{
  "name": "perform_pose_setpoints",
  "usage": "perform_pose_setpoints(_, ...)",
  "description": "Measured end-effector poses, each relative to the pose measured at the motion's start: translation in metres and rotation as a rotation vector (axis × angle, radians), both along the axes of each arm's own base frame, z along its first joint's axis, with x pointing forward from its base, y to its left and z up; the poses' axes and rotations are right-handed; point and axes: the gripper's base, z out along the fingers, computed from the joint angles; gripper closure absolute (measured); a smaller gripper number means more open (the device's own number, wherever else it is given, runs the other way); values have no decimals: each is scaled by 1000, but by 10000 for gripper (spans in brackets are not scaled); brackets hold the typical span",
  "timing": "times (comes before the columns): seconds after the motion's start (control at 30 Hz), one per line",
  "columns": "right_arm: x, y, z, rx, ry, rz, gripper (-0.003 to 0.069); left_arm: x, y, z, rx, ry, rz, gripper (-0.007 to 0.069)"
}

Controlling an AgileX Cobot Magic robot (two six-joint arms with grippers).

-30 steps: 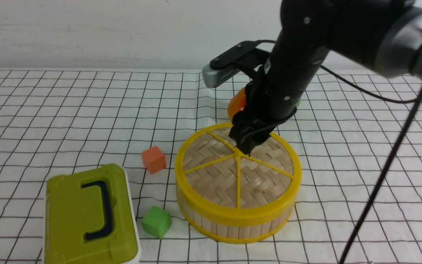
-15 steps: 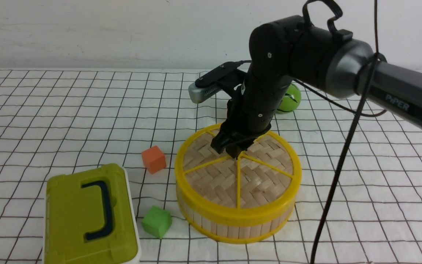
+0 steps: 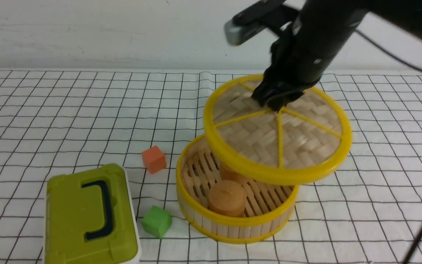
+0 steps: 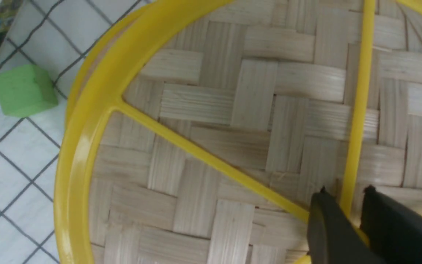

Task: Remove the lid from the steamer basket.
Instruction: Use the right arm to place the steamer lid on the table

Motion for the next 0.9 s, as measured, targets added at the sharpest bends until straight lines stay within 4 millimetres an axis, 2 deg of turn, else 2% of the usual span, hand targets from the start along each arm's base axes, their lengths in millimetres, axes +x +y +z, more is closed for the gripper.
perform_pose_setpoints(0.03,0,-6,3,4,-7,-13,554,0,0,0,0,0,0,386)
perform_pose_setpoints(0.07,-1,-28,12,13,-23,-64,554,0,0,0,0,0,0,386)
perform_pose_setpoints(0.13,-3,-60,15,16,-16,-144,554,0,0,0,0,0,0,386)
perform_pose_setpoints(0.17,-2,-63,13,15,-10,-152,554,0,0,0,0,0,0,386)
perform_pose_setpoints(0.23,-2,-102,0,15,38,-259,554,0,0,0,0,0,0,386)
perform_pose_setpoints(0.27,-2,-102,-2,14,42,-259,554,0,0,0,0,0,0,386)
perform_pose_setpoints(0.3,2,-120,-17,25,71,-315,554,0,0,0,0,0,0,386)
perform_pose_setpoints(0.33,3,-122,-22,27,75,-321,554,0,0,0,0,0,0,386)
perform_pose_setpoints(0.37,8,-132,-40,40,94,-359,554,0,0,0,0,0,0,386)
perform_pose_setpoints(0.4,9,-136,-48,44,99,-372,554,0,0,0,0,0,0,386)
perform_pose_setpoints(0.5,19,-143,-88,50,118,-406,554,0,0,0,0,0,0,385)
perform_pose_setpoints(0.53,19,-143,-91,49,118,-406,554,0,0,0,0,0,0,385)
perform_pose_setpoints(0.63,29,-143,-125,48,127,-421,554,0,0,0,0,0,0,385)
perform_pose_setpoints(0.67,30,-143,-127,47,128,-421,554,0,0,0,0,0,0,385)
perform_pose_setpoints(0.73,39,-143,-144,46,128,-426,554,0,0,0,0,0,0,385)
perform_pose_setpoints(0.9,47,-143,-161,43,135,-430,554,0,0,0,0,0,0,385)
